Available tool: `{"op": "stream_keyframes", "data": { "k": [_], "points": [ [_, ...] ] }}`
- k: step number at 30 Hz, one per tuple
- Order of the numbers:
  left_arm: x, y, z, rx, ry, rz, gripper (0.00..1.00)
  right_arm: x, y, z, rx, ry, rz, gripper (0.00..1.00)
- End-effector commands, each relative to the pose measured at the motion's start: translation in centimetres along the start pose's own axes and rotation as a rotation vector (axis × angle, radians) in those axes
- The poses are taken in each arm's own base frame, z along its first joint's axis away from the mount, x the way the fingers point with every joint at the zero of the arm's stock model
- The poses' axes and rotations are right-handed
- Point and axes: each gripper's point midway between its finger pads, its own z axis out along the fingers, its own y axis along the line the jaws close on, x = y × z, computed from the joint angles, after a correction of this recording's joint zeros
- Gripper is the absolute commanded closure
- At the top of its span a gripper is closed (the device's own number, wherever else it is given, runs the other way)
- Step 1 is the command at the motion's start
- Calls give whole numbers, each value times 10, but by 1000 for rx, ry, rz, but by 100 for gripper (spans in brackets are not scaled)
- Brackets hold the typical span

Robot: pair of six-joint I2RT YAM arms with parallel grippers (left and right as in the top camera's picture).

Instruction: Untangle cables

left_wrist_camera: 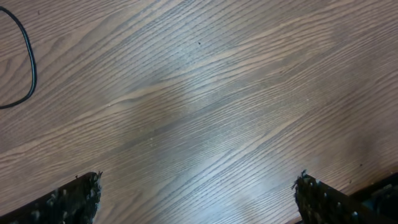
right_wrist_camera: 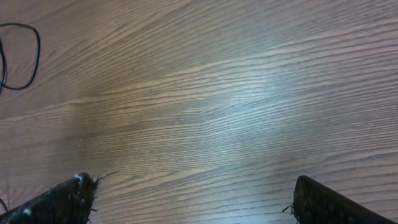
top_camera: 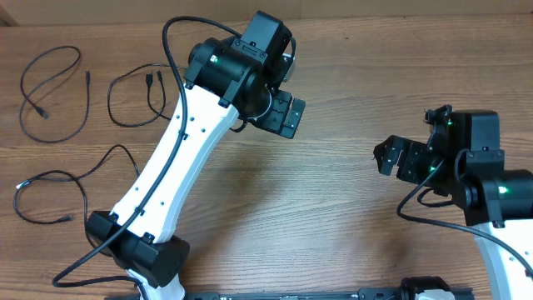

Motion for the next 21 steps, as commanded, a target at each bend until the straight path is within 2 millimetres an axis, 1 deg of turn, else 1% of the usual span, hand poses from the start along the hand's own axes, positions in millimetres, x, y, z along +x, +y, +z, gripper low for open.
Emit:
{"op": "stream_keyframes", "data": {
  "k": [1,13,21],
  "points": [
    [0,-1,-8,2,-23,-13,0,-7,2,-4,-3,-17,-8,0],
    [0,-1,-8,2,-23,-12,0,-6,0,5,6,15,-2,0],
    [0,-1,-8,2,-23,-12,0,-6,0,7,8,20,-1,0]
  ]
}}
